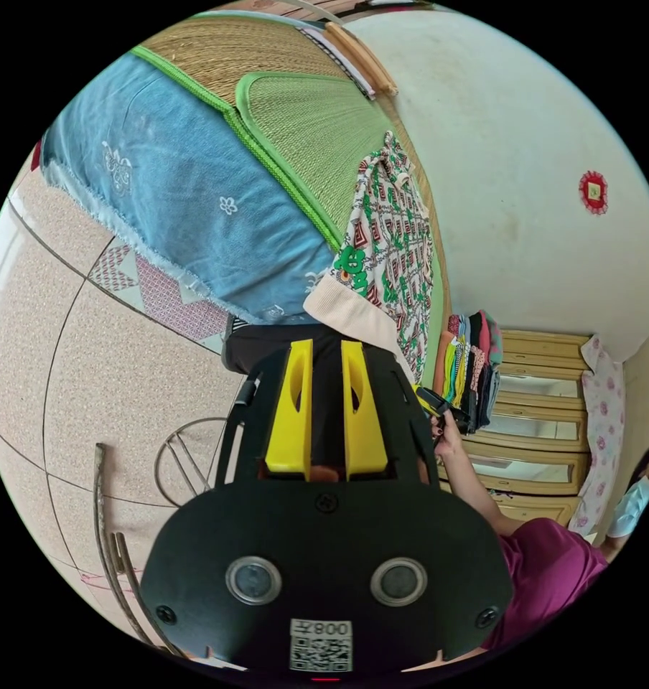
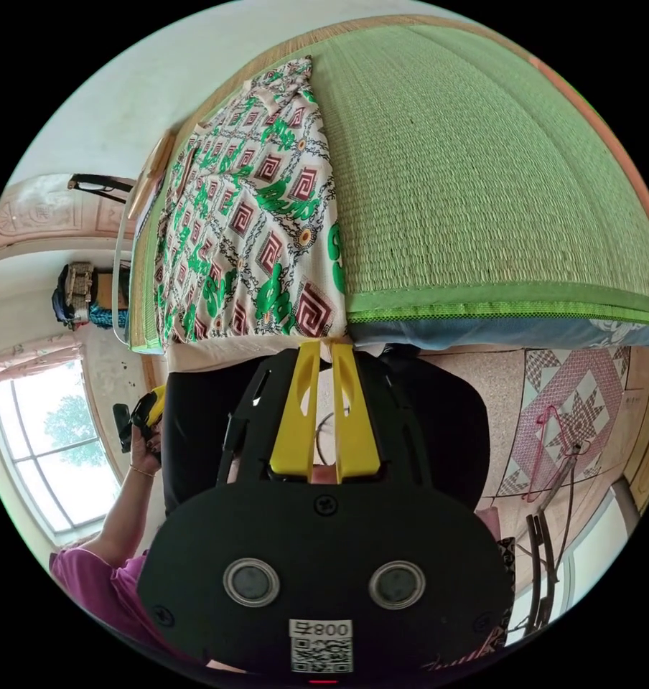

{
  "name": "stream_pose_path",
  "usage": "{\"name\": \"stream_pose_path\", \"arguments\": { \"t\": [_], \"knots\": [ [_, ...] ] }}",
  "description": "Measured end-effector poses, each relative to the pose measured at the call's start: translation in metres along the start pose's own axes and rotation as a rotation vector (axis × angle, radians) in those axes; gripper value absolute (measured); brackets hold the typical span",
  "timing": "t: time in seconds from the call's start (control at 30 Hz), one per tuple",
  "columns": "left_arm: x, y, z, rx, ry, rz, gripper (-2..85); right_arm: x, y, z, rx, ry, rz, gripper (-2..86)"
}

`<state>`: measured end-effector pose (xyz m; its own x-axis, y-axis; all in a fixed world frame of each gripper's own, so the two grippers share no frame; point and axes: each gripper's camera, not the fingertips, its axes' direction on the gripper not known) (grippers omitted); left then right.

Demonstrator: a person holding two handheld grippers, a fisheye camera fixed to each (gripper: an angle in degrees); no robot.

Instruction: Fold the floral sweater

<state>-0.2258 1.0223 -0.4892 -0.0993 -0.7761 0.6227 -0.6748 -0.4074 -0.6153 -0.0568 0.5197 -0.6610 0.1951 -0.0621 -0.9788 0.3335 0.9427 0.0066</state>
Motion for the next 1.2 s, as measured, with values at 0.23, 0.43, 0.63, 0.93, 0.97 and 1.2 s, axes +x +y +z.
{"name": "stream_pose_path", "arguments": {
  "t": [0.23, 0.43, 0.63, 0.93, 0.97, 1.2],
  "knots": [
    [0.011, 0.008, 0.0, -0.015, 0.016, -0.009, 7.3, -0.005, 0.004, -0.007, 0.016, -0.014, -0.019, 1.2],
    [0.024, 0.014, -0.001, -0.034, 0.015, 0.004, 7.3, -0.024, 0.006, -0.003, 0.016, 0.027, -0.096, 5.7],
    [0.036, 0.022, -0.008, -0.032, 0.01, 0.012, 7.3, -0.031, -0.009, 0.01, 0.008, 0.028, -0.114, 5.4],
    [0.035, 0.035, -0.021, -0.009, 0.022, -0.025, 7.3, -0.033, -0.003, 0.001, 0.005, -0.014, -0.147, 0.4],
    [0.036, 0.036, -0.022, -0.008, 0.022, -0.025, 7.3, -0.033, -0.001, -0.003, 0.007, -0.012, -0.15, 0.3],
    [0.04, 0.03, -0.02, -0.006, 0.012, 0.005, 8.0, -0.033, 0.001, -0.016, -0.001, 0.01, -0.159, 0.0]
  ]
}}
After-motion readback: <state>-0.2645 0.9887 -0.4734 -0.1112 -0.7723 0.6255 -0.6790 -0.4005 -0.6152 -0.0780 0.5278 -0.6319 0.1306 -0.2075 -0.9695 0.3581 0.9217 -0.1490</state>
